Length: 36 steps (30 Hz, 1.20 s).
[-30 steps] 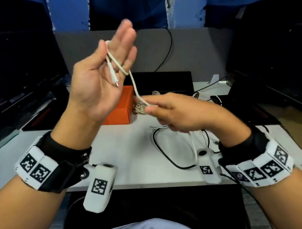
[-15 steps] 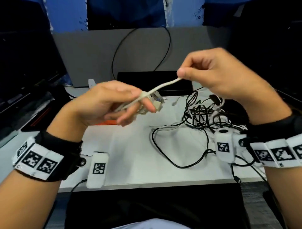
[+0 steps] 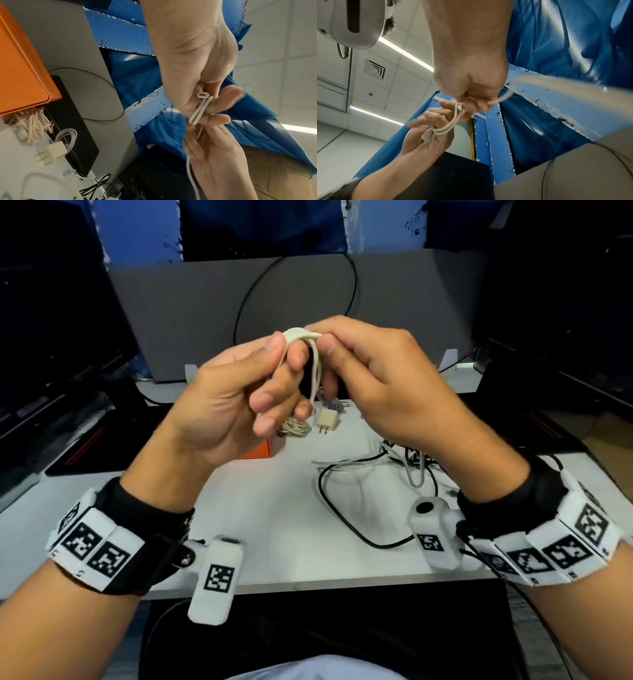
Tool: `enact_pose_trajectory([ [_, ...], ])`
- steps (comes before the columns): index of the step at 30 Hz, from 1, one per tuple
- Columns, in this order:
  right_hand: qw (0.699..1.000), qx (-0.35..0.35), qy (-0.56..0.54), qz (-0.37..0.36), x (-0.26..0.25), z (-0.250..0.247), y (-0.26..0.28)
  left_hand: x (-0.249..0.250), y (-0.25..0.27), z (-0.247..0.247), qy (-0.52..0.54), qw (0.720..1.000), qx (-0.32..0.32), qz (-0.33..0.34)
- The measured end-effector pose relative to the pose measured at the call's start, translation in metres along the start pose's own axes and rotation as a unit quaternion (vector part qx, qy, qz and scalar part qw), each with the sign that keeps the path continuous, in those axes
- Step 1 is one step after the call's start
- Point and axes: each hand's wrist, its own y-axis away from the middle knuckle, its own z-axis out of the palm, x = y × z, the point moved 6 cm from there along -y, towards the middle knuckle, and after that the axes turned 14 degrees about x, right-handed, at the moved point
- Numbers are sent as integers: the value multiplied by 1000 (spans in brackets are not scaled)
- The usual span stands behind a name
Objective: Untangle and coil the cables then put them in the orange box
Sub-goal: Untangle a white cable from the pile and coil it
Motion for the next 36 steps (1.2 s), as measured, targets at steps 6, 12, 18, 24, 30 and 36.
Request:
enact_pose_trajectory([
  [6, 995, -32, -69, 66, 3, 13, 2, 0, 2, 4, 32, 999, -11, 8],
  [12, 996, -43, 72, -7, -6, 0, 1, -2, 1, 1, -30, 998, 13, -63],
  [18, 999, -31, -18, -16, -14, -5, 1, 2, 11, 14, 44, 996, -42, -66],
  [24, 999, 14, -43, -22, -17, -11, -3, -1, 11, 29, 175, 981, -58, -51],
  [30, 992, -37, -119, -1, -21, -6, 0, 12, 18, 31, 164, 983, -69, -43],
  [36, 990, -119, 3, 76, 9, 19, 8, 44, 7, -5, 240, 966, 81, 62],
])
